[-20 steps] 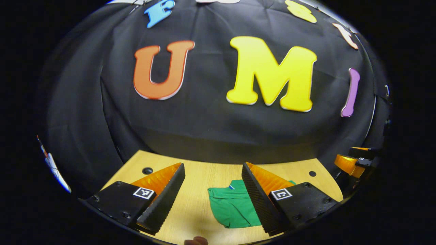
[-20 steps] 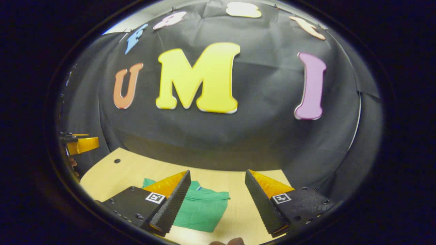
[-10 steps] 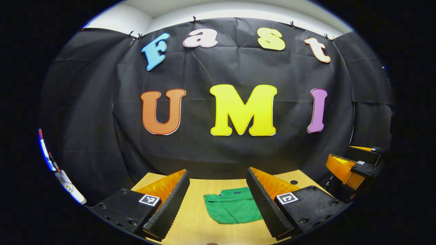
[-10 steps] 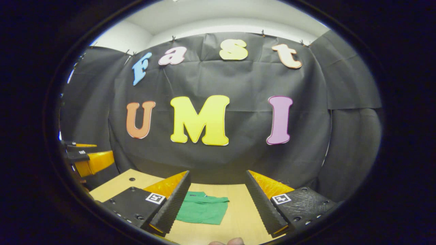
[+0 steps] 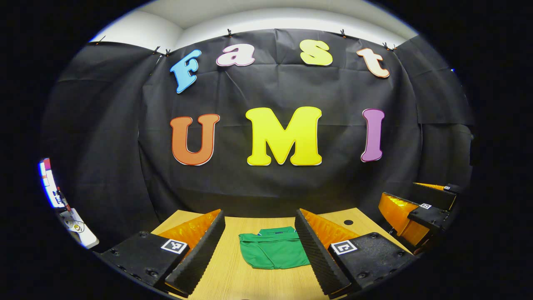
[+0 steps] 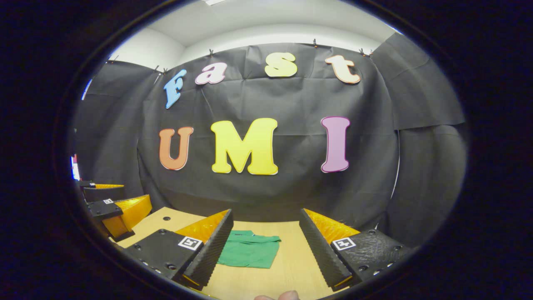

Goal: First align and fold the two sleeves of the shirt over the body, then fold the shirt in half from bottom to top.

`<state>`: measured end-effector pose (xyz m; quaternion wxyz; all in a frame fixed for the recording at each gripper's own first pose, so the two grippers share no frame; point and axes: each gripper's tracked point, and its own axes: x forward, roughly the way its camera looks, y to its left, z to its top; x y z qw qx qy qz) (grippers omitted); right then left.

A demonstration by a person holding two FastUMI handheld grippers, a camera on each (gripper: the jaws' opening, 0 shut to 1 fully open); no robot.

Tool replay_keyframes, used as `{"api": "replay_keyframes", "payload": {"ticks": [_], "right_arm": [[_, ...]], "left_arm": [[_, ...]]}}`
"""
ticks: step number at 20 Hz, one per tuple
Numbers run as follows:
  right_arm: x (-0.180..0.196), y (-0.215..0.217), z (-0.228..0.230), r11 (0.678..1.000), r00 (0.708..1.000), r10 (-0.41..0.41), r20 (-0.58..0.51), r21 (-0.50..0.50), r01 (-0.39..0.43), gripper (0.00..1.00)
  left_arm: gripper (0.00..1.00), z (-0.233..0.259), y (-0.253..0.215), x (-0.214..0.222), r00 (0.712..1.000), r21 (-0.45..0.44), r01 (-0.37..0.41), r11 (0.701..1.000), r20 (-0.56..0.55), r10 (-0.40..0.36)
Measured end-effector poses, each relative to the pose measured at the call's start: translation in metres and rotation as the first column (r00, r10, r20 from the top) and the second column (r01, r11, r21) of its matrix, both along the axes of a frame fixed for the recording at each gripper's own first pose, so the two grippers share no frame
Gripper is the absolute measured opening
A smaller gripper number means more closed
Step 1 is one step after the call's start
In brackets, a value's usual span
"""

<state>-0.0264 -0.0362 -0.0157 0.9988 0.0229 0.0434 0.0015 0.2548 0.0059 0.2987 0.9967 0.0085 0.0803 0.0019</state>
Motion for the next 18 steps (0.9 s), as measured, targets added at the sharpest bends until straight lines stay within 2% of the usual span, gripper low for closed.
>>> {"api": "replay_keyframes", "payload": {"ticks": [5,6,7,18], "right_arm": [[-0.001,0.001,0.008,1.000,0.999,0.030,0.022,-0.010,-0.029,0.97],[-0.001,0.002,0.011,0.999,0.999,0.033,0.026,-0.009,-0.032,0.98],[-0.001,0.003,0.014,0.999,0.999,0.035,0.029,-0.009,-0.035,0.97],[-0.015,0.011,0.027,0.999,0.998,0.036,0.044,-0.014,-0.036,0.97]], "left_arm": [[1.00,0.005,-0.003,-0.001,1.000,-0.006,-0.021,1.000,0.009,0.021],[0.96,0.008,-0.002,-0.002,1.000,-0.005,-0.023,1.000,0.014,0.023],[1.00,0.012,-0.003,-0.002,0.999,-0.006,-0.022,1.000,0.025,0.022],[1.00,0.014,-0.002,-0.014,0.999,-0.010,-0.016,1.000,0.036,0.016]]}}
